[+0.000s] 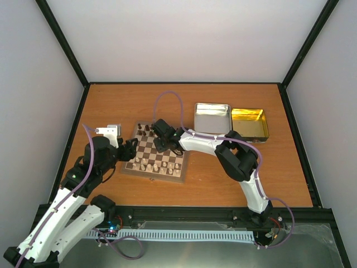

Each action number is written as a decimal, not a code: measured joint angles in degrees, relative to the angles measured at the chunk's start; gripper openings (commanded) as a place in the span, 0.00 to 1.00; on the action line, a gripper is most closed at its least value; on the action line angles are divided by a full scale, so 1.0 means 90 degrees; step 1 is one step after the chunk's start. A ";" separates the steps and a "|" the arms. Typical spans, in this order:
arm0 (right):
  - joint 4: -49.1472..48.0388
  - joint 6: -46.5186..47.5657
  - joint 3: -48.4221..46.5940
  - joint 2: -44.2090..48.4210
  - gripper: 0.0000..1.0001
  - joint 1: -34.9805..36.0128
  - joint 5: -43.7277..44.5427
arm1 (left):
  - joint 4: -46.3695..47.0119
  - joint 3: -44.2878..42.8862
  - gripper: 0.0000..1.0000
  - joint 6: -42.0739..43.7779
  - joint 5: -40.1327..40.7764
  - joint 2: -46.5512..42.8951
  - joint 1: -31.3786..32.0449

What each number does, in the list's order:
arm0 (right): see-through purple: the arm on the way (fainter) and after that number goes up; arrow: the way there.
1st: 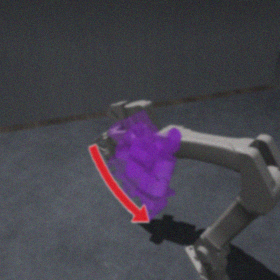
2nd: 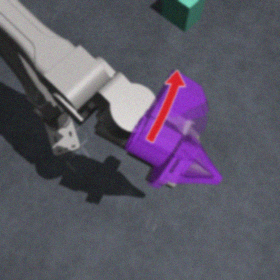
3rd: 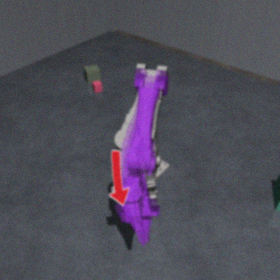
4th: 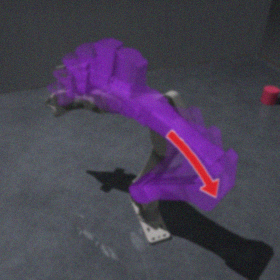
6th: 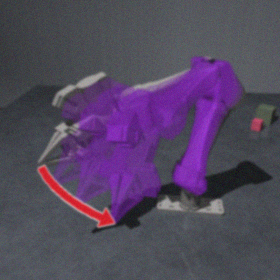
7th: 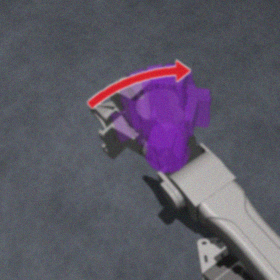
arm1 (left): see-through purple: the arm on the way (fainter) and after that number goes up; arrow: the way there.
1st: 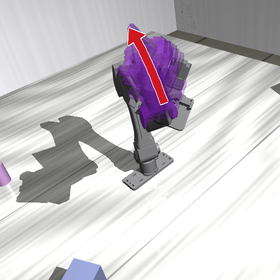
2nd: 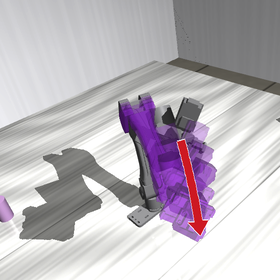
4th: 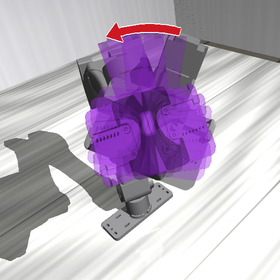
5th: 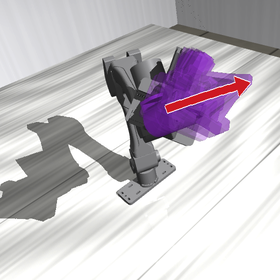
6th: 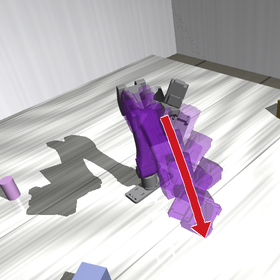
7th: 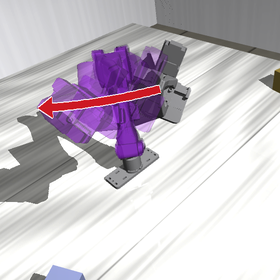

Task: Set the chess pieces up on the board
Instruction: Pick up the chess piece from the chessboard.

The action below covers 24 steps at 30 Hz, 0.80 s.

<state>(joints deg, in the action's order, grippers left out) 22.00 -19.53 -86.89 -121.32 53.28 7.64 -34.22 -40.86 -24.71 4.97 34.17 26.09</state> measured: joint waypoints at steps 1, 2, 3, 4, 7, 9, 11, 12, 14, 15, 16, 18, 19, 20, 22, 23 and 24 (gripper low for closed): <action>-0.0012 0.0022 0.0002 0.0000 0.09 0.0000 -0.0015 | 0.0000 0.0000 0.70 0.0000 0.0000 0.0002 0.0000; -0.0032 0.0051 0.0007 0.0002 0.08 0.0000 -0.0032 | 0.0000 0.0000 0.70 0.0000 0.0000 0.0002 0.0000; -0.0061 0.0063 0.0029 0.0010 0.08 0.0000 -0.0051 | 0.0000 0.0000 0.70 0.0000 0.0002 0.0007 0.0000; -0.0090 0.0075 0.0051 0.0022 0.07 0.0000 -0.0073 | 0.0000 0.0000 0.70 0.0000 0.0005 0.0012 0.0000; -0.0138 0.0180 0.0141 0.0085 0.08 0.0002 -0.0155 | 0.0000 0.0000 0.70 0.0000 0.0017 0.0022 0.0000; -0.0146 0.0289 0.0248 0.0165 0.08 0.0007 -0.0250 | 0.0000 0.0000 0.70 0.0000 0.0024 0.0024 0.0000; -0.0131 0.0418 0.0408 0.0299 0.07 0.0012 -0.0386 | 0.0000 0.0000 0.70 0.0000 0.0024 0.0024 0.0000; -0.0119 0.0481 0.0503 0.0374 0.07 0.0017 -0.0454 | 0.0000 0.0000 0.70 0.0000 0.0024 0.0027 0.0000; -0.0102 0.0593 0.0709 0.0542 0.07 0.0024 -0.0549 | 0.0000 0.0000 0.70 0.0000 0.0024 0.0034 0.0000; -0.0097 0.0636 0.0840 0.0644 0.06 0.0027 -0.0585 | 0.0000 0.0000 0.70 0.0000 0.0022 0.0044 0.0000; -0.0087 0.0673 0.0969 0.0753 0.06 0.0029 -0.0610 | 0.0000 0.0000 0.70 0.0000 0.0022 0.0058 0.0000; -0.0080 0.0716 0.1256 0.1005 0.06 0.0039 -0.0648 | 0.0000 0.0000 0.70 -0.0002 0.0002 0.0107 0.0000; -0.0100 0.0724 0.1365 0.1115 0.06 0.0041 -0.0661 | 0.0002 0.0000 0.71 -0.0005 -0.0029 0.0146 0.0000; -0.0148 0.0721 0.1489 0.1236 0.06 0.0044 -0.0680 | 0.0010 0.0000 0.71 -0.0010 -0.0056 0.0175 0.0000; -0.0296 0.0714 0.1790 0.1537 0.05 0.0044 -0.0714 | 0.0034 0.0000 0.72 -0.0058 -0.0172 0.0274 0.0000; -0.0386 0.0709 0.1950 0.1715 0.05 0.0044 -0.0736 | 0.0046 0.0000 0.72 -0.0114 -0.0250 0.0338 0.0000; -0.0495 0.0692 0.2106 0.1894 0.05 0.0044 -0.0760 | 0.0061 0.0000 0.73 -0.0189 -0.0345 0.0408 0.0000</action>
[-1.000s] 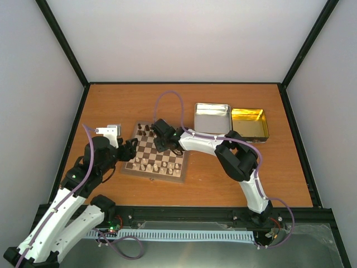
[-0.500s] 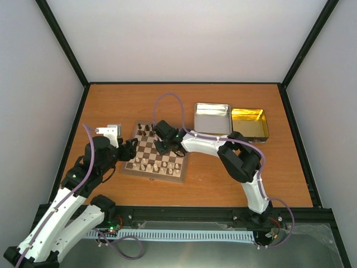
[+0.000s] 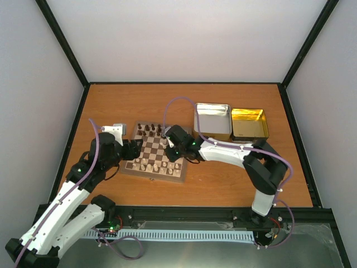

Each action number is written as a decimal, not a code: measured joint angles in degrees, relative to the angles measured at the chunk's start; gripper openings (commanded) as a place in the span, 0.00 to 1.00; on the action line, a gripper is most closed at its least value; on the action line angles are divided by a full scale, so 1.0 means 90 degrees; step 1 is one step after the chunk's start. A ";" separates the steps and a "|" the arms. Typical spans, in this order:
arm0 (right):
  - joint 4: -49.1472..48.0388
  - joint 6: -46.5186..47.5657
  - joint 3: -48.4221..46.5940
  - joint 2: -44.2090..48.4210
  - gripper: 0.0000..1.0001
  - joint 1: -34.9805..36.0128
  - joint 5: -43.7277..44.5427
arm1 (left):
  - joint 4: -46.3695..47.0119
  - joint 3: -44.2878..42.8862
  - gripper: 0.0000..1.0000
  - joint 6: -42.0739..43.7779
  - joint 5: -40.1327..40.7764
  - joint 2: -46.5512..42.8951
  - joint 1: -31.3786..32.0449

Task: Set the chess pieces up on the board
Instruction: Pick up the chess piece from the chessboard.

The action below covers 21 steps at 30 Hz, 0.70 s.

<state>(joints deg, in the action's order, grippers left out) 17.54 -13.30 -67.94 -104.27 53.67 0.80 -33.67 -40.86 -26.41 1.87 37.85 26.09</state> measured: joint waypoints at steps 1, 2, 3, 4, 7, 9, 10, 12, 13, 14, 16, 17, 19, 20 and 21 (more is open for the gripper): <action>-0.0107 -0.0012 0.0129 0.0168 0.05 0.0000 -0.0022 | 0.0024 0.0000 0.73 -0.0085 -0.0104 0.0053 0.0000; -0.0260 -0.0032 0.0287 0.0372 0.05 0.0000 -0.0053 | 0.0063 0.0000 0.73 -0.0194 -0.0206 0.0124 0.0000; -0.0398 -0.0049 0.0396 0.0522 0.05 0.0000 -0.0078 | 0.0102 0.0000 0.74 -0.0318 -0.0323 0.0192 0.0000; -0.0549 -0.0068 0.0517 0.0682 0.05 0.0000 -0.0104 | 0.0151 0.0000 0.75 -0.0449 -0.0476 0.0277 0.0000; -0.1059 -0.0078 0.0954 0.1212 0.05 0.0000 -0.0197 | 0.0330 -0.0002 0.79 -0.0862 -0.0945 0.0539 0.0000; -0.1387 -0.0078 0.1268 0.1583 0.05 0.0000 -0.0245 | 0.0525 -0.0002 0.80 -0.1171 -0.1336 0.0748 0.0000; -0.1513 -0.0078 0.1379 0.1724 0.05 0.0000 -0.0277 | 0.0675 -0.0010 0.80 -0.1365 -0.1605 0.0906 0.0000; -0.1753 -0.0075 0.1571 0.1979 0.05 0.0000 -0.0379 | 0.0838 -0.0012 0.80 -0.1530 -0.1855 0.1066 0.0000; -0.1855 -0.0073 0.1634 0.2074 0.05 0.0000 -0.0440 | 0.0942 -0.0012 0.80 -0.1620 -0.1989 0.1163 0.0000; -0.1931 -0.0075 0.1661 0.2132 0.05 0.0000 -0.0498 | 0.1066 -0.0012 0.79 -0.1710 -0.2132 0.1275 0.0000; -0.2072 -0.0075 0.1688 0.2200 0.05 0.0000 -0.0634 | 0.1277 -0.0012 0.77 -0.1865 -0.2351 0.1477 0.0000; -0.2127 -0.0078 0.1688 0.2205 0.06 0.0000 -0.0699 | 0.1367 -0.0012 0.75 -0.1938 -0.2438 0.1557 0.0000; -0.2261 -0.0080 0.1719 0.2205 0.05 0.0000 -0.0838 | 0.1530 -0.0012 0.68 -0.2123 -0.2589 0.1702 0.0000; -0.2288 -0.0083 0.1736 0.2205 0.05 0.0000 -0.0899 | 0.1605 -0.0012 0.64 -0.2222 -0.2642 0.1758 0.0000; -0.2317 -0.0085 0.1758 0.2203 0.05 0.0000 -0.0974 | 0.1676 -0.0012 0.59 -0.2310 -0.2671 0.1802 0.0000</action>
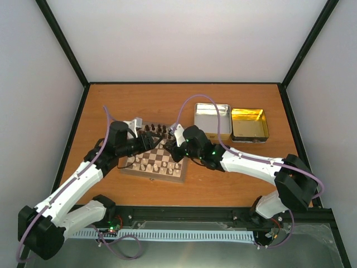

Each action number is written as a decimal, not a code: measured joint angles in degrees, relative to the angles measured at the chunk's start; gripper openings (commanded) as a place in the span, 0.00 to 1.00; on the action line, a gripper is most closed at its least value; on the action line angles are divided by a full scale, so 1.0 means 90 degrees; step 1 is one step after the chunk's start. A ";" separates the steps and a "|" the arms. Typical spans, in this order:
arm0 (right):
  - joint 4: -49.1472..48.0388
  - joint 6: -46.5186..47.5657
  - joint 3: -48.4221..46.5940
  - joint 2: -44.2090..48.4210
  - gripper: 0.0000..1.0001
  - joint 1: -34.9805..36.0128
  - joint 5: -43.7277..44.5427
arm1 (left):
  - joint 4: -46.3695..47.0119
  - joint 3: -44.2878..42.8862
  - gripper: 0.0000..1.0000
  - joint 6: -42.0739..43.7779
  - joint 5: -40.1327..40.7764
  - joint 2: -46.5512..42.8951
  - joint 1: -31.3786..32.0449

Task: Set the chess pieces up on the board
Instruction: Pick up the chess piece from the chessboard.

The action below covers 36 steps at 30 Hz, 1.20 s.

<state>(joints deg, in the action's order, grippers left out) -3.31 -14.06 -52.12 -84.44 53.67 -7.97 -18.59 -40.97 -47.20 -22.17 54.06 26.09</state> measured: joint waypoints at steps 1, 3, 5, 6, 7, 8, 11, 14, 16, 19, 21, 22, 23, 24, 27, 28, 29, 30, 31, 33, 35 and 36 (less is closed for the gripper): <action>-0.0032 -0.0012 0.0022 0.0000 0.05 0.0000 -0.0063 | 0.0056 0.0000 0.56 -0.0085 -0.0012 0.0041 0.0000; -0.0058 -0.0032 0.0056 0.0000 0.06 0.0000 -0.0158 | 0.0124 0.0000 0.49 -0.0214 0.0034 0.0107 0.0000; -0.0092 -0.0041 0.0092 0.0000 0.05 0.0000 -0.0228 | 0.0160 0.0015 0.45 -0.0301 0.0131 0.0146 0.0000; -0.0097 -0.0046 0.0107 0.0000 0.05 0.0000 -0.0248 | 0.0206 0.0041 0.43 -0.0335 0.0187 0.0163 0.0000; -0.0112 -0.0053 0.0124 -0.0002 0.05 0.0000 -0.0265 | 0.0243 0.0070 0.42 -0.0364 0.0228 0.0180 0.0000; -0.0124 -0.0061 0.0138 -0.0002 0.05 0.0000 -0.0272 | 0.0267 0.0102 0.41 -0.0379 0.0257 0.0202 0.0000; -0.0143 -0.0066 0.0168 -0.0002 0.05 0.0000 -0.0313 | 0.0325 0.0231 0.39 -0.0393 0.0282 0.0294 0.0000; -0.0148 -0.0085 0.0170 -0.0029 0.06 0.0000 -0.0338 | 0.0393 0.0350 0.37 -0.0396 0.0284 0.0384 0.0000; -0.0163 -0.0090 0.0170 -0.0085 0.06 0.0000 -0.0342 | 0.0432 0.0376 0.33 -0.0396 0.0299 0.0435 0.0000; -0.0209 -0.0092 0.0170 -0.0219 0.05 0.0000 -0.0359 | 0.0500 0.0420 0.27 -0.0406 0.0333 0.0493 0.0000; -0.0233 -0.0097 0.0170 -0.0308 0.06 0.0000 -0.0359 | 0.0571 0.0476 0.23 -0.0401 0.0374 0.0522 0.0000; -0.0233 -0.0107 0.0170 -0.0335 0.05 0.0000 -0.0359 | 0.0617 0.0505 0.22 -0.0403 0.0393 0.0534 0.0000; -0.0233 -0.0112 0.0170 -0.0362 0.05 0.0000 -0.0362 | 0.0656 0.0529 0.19 -0.0398 0.0403 0.0549 0.0000; -0.0238 -0.0114 0.0170 -0.0381 0.06 0.0000 -0.0362 | 0.0714 0.0561 0.16 -0.0396 0.0408 0.0568 0.0000; -0.0236 -0.0141 0.0170 -0.0430 0.05 0.0000 -0.0362 | 0.0833 0.0636 0.12 -0.0408 0.0410 0.0629 -0.0002; -0.0231 -0.0153 0.0170 -0.0447 0.05 0.0000 -0.0364 | 0.0872 0.0658 0.12 -0.0413 0.0410 0.0653 -0.0002; -0.0231 -0.0158 0.0170 -0.0466 0.05 0.0000 -0.0364 | 0.0901 0.0675 0.10 -0.0413 0.0408 0.0673 -0.0005; -0.0233 -0.0160 0.0170 -0.0486 0.05 0.0000 -0.0367 | 0.0925 0.0682 0.07 -0.0413 0.0410 0.0687 -0.0005; -0.0238 -0.0163 0.0170 -0.0503 0.05 0.0000 -0.0364 | 0.0930 0.0685 0.05 -0.0410 0.0413 0.0692 -0.0005; -0.0243 -0.0168 0.0170 -0.0532 0.05 0.0000 -0.0364 | 0.0930 0.0690 0.03 -0.0408 0.0423 0.0697 -0.0005; -0.0255 -0.0182 0.0168 -0.0554 0.05 0.0000 -0.0350 | 0.0916 0.0690 0.01 -0.0381 0.0486 0.0697 -0.0005; -0.0257 -0.0189 0.0165 -0.0563 0.05 0.0000 -0.0333 | 0.0901 0.0690 0.01 -0.0357 0.0559 0.0697 -0.0005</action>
<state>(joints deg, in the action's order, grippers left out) -5.63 -15.77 -50.63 -89.52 53.67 -10.96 -10.48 -34.76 -50.41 -17.15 60.34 26.04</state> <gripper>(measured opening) 0.093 0.139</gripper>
